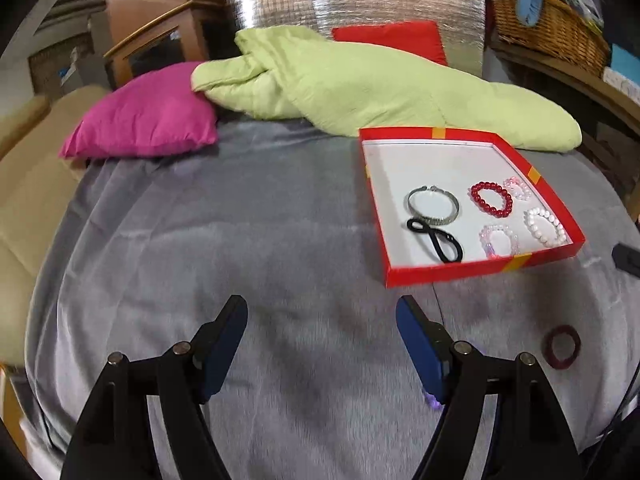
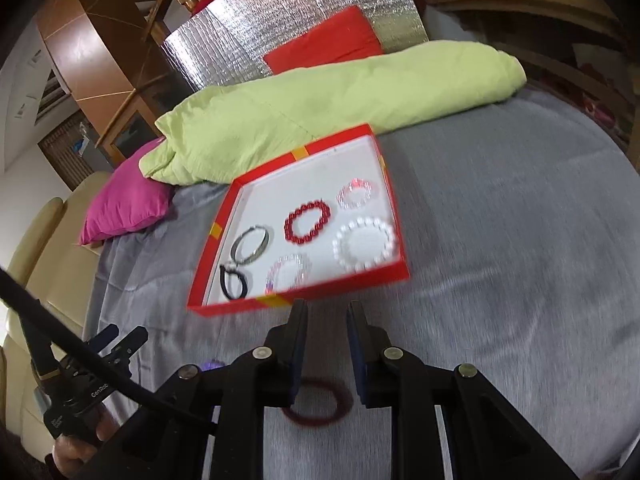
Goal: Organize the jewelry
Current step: 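Move the left tool toward the purple bracelet while the right tool approaches the dark red band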
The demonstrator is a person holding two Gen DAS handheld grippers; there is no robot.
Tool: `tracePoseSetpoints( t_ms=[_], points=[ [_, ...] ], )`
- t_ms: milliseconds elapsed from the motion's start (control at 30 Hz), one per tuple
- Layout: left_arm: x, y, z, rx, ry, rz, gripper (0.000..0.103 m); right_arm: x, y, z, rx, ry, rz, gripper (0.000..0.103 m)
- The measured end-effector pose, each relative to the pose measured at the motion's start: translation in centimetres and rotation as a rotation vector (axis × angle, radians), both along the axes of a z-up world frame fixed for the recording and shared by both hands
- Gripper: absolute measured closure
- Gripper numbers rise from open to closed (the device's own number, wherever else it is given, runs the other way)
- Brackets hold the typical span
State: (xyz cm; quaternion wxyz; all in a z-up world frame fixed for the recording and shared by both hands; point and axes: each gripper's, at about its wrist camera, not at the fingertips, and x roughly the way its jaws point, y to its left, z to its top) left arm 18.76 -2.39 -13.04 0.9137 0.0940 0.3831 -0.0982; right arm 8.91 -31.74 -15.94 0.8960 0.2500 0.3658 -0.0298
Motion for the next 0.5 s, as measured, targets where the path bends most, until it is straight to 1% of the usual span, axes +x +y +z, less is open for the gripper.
tracePoseSetpoints(
  t_ms=[100, 233, 367, 500],
  points=[
    [-1.5, 0.8, -0.1, -0.018, 0.001, 0.011, 0.026, -1.1, 0.5, -0.6, 0.001, 0.028, 0.012, 0.079],
    [-3.1, 0.9, 0.2, -0.008, -0.024, -0.004, 0.026, -2.2, 1.7, -1.4, -0.012, 0.065, 0.045, 0.077],
    [-4.0, 1.1, 0.4, -0.005, -0.041, -0.018, 0.025, -2.4, 2.8, -1.9, -0.059, 0.087, 0.076, 0.077],
    [-4.3, 1.1, 0.4, 0.004, -0.05, -0.024, 0.025, -2.0, 3.5, -2.6, -0.078, 0.116, 0.101, 0.077]
  ],
)
